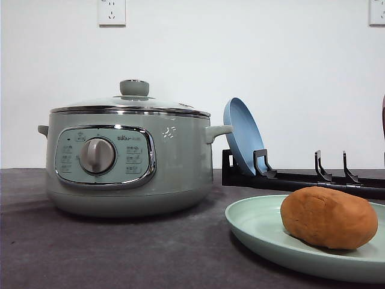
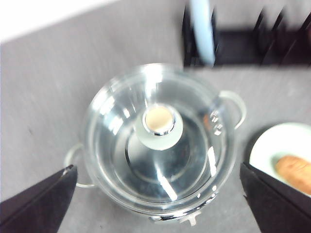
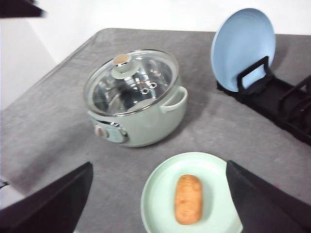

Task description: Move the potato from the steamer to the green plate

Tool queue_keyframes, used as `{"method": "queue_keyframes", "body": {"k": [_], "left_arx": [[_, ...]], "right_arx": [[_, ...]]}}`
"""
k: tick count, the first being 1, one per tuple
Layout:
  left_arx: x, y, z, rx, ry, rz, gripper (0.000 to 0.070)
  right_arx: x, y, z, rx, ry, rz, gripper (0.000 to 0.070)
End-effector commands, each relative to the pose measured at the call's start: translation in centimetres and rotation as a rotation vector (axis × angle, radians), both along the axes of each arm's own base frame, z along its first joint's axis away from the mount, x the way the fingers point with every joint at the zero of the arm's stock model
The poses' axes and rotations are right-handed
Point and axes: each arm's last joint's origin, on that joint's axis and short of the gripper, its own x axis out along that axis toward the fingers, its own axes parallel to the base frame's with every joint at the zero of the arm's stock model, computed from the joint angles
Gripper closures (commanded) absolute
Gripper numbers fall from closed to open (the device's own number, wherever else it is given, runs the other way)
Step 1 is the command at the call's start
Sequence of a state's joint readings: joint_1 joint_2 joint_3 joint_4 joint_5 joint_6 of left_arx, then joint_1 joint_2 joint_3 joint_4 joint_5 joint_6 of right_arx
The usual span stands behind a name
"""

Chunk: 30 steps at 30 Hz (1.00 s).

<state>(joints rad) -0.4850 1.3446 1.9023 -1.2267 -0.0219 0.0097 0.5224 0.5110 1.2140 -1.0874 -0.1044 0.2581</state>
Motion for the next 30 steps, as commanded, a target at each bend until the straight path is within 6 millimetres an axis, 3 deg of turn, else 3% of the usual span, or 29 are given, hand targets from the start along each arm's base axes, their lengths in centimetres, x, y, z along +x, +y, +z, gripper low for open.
{"method": "queue_keyframes", "body": {"k": [1, 11, 16, 21, 28, 29, 30], "left_arx": [[-1.3, 0.5, 0.0, -0.011, -0.028, -0.01, 0.0], [-9.1, 4.7, -5.9, -0.112, -0.196, -0.003, 0.0], [-12.0, 6.3, -8.3, -0.166, -0.222, 0.018, 0.0], [-13.6, 7.1, -8.6, -0.186, -0.244, 0.021, 0.0], [-13.9, 7.3, -8.5, -0.191, -0.255, 0.02, 0.0001], [-13.9, 7.3, -8.6, -0.191, -0.255, 0.021, 0.0068], [-13.9, 7.3, -8.6, -0.191, -0.255, 0.02, 0.024]], "right_arx": [[-0.1, -0.1, 0.5, -0.008, -0.033, 0.008, 0.0149], [-0.1, -0.1, 0.5, -0.019, -0.04, 0.014, 0.0149], [-0.1, -0.1, 0.5, -0.033, -0.05, 0.021, 0.0149], [-0.1, -0.1, 0.5, -0.033, -0.051, 0.021, 0.0149], [-0.1, -0.1, 0.5, -0.031, -0.05, 0.025, 0.0151], [-0.1, -0.1, 0.5, -0.032, -0.05, 0.025, 0.0181], [-0.1, -0.1, 0.5, -0.032, -0.05, 0.024, 0.0267]]}}
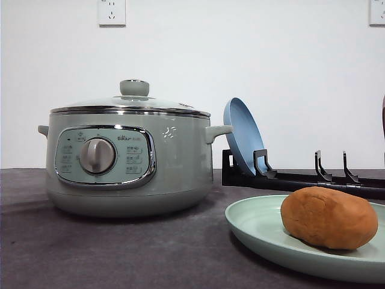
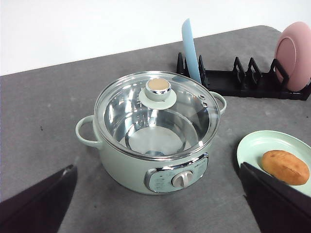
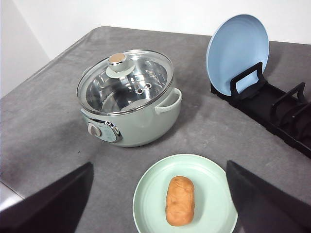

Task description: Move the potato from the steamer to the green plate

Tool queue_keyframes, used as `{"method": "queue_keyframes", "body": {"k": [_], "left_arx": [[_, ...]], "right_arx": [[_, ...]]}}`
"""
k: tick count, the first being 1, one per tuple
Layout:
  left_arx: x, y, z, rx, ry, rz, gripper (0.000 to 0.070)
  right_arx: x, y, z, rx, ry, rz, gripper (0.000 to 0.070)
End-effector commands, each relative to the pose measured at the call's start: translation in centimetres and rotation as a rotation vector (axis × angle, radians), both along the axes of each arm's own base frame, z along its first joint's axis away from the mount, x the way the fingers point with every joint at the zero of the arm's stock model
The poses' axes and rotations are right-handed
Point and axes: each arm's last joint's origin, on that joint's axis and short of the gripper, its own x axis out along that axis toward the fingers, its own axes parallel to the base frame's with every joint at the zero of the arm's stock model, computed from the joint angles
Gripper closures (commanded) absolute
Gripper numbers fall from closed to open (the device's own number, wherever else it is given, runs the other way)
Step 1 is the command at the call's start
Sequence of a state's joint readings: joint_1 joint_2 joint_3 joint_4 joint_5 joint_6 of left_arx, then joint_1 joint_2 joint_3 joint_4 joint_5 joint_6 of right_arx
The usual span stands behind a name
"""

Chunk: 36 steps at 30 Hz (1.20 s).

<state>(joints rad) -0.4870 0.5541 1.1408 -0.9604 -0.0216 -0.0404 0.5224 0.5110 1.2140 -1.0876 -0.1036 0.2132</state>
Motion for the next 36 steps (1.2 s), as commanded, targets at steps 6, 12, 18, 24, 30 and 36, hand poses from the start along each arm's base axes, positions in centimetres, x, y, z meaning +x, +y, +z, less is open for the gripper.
{"method": "queue_keyframes", "body": {"k": [6, 12, 18, 24, 30, 36], "left_arx": [[0.0, 0.0, 0.3, -0.011, -0.011, -0.003, 0.07], [-0.1, 0.0, 0.3, -0.013, -0.015, -0.003, 0.07], [-0.1, 0.0, 0.3, -0.013, -0.015, -0.003, 0.07], [-0.1, 0.0, 0.3, -0.013, -0.015, -0.003, 0.07], [-0.1, 0.1, 0.3, -0.013, -0.016, 0.012, 0.07], [1.3, 0.4, -1.8, -0.033, -0.084, 0.144, 0.07]], "right_arx": [[-0.1, -0.1, 0.5, 0.004, -0.026, 0.009, 0.0685], [-0.1, -0.1, 0.5, 0.003, -0.027, 0.008, 0.0685], [-0.1, -0.1, 0.5, 0.003, -0.027, 0.009, 0.0685], [-0.1, -0.1, 0.5, 0.003, -0.027, 0.009, 0.0685], [-0.1, -0.1, 0.5, 0.003, -0.027, 0.009, 0.0685], [-0.1, -0.1, 0.5, 0.003, -0.027, 0.009, 0.0685]]}}
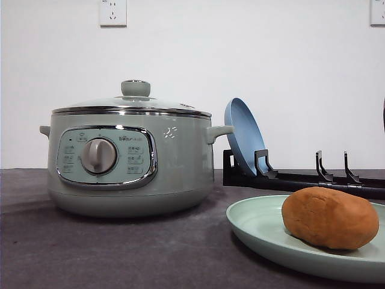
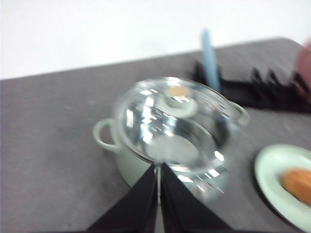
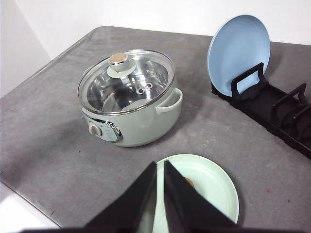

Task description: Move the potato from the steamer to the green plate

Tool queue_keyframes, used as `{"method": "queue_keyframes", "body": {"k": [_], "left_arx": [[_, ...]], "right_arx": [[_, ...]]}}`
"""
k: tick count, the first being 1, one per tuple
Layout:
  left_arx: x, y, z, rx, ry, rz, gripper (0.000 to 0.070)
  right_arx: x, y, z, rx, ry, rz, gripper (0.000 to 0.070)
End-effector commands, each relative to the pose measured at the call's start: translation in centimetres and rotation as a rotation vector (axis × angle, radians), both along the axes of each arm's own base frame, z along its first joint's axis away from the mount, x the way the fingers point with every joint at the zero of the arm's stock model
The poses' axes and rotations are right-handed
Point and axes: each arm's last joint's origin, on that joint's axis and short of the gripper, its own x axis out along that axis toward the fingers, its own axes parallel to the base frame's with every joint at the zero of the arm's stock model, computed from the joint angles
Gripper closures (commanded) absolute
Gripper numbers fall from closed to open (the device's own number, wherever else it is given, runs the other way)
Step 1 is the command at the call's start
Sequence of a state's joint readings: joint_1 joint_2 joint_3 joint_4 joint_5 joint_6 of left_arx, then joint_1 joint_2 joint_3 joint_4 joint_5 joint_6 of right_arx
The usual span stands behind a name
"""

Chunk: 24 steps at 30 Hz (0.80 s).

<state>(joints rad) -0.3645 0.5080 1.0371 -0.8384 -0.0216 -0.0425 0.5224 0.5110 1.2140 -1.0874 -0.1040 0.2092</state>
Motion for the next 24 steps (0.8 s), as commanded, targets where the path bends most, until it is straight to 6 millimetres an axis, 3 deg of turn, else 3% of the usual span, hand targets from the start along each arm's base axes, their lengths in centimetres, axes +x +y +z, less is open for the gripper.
{"method": "queue_keyframes", "body": {"k": [1, 7, 15, 24], "left_arx": [[0.7, 0.2, -1.0, -0.018, -0.057, 0.057, 0.07], [1.9, 1.2, -7.2, -0.063, -0.235, 0.227, 0.07], [3.1, 1.8, -16.2, -0.038, -0.167, 0.32, 0.07], [3.6, 2.4, -20.6, -0.037, -0.194, 0.377, 0.07]], "right_arx": [[-0.1, -0.1, 0.5, 0.006, -0.025, 0.007, 0.0685], [-0.1, -0.1, 0.5, 0.006, -0.025, 0.007, 0.0685], [-0.1, -0.1, 0.5, 0.006, -0.025, 0.007, 0.0685], [-0.1, -0.1, 0.5, 0.006, -0.025, 0.007, 0.0685]]}}
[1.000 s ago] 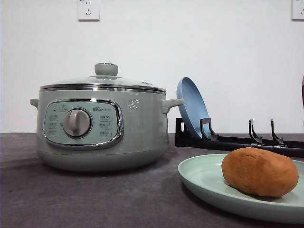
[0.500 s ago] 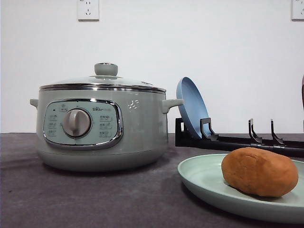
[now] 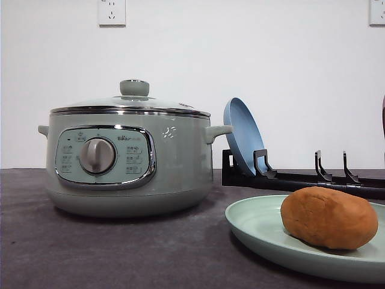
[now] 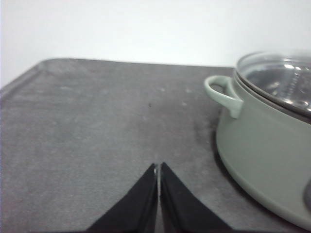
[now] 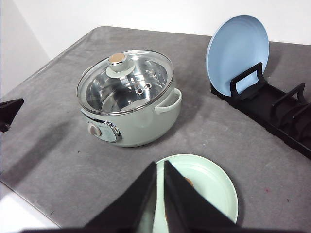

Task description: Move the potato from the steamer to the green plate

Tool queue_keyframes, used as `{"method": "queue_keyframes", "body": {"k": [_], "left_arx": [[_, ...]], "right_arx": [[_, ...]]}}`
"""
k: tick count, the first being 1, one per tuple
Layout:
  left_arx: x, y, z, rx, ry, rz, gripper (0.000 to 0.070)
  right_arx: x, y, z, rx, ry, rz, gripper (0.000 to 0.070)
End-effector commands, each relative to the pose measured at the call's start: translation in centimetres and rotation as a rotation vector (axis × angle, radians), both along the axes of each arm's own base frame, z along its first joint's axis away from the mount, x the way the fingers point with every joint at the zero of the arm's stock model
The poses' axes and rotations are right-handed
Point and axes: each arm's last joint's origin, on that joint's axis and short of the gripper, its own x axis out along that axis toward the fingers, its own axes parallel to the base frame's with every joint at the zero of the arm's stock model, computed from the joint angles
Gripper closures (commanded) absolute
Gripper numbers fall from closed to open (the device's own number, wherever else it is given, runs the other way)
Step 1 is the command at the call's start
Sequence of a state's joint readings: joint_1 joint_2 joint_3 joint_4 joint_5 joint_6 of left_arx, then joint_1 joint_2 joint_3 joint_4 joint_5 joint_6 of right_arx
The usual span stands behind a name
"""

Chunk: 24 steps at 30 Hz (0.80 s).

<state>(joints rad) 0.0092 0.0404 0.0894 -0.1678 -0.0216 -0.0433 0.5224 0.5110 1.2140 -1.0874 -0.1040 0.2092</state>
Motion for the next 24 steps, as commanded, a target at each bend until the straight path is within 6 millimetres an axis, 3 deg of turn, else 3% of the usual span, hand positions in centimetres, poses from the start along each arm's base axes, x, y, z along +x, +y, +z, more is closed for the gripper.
{"method": "queue_keyframes", "body": {"k": [1, 6, 24], "left_arx": [[0.2, 0.1, -0.6, -0.002, -0.012, 0.007, 0.07], [0.3, 0.1, -1.8, -0.003, -0.004, 0.009, 0.07], [0.2, -0.2, -2.5, -0.006, 0.061, -0.066, 0.07]], "right_arx": [[-0.1, -0.1, 0.5, 0.006, -0.025, 0.007, 0.0685], [-0.1, -0.1, 0.5, 0.006, -0.025, 0.007, 0.0685], [-0.1, -0.1, 0.5, 0.006, -0.025, 0.007, 0.0685]]}}
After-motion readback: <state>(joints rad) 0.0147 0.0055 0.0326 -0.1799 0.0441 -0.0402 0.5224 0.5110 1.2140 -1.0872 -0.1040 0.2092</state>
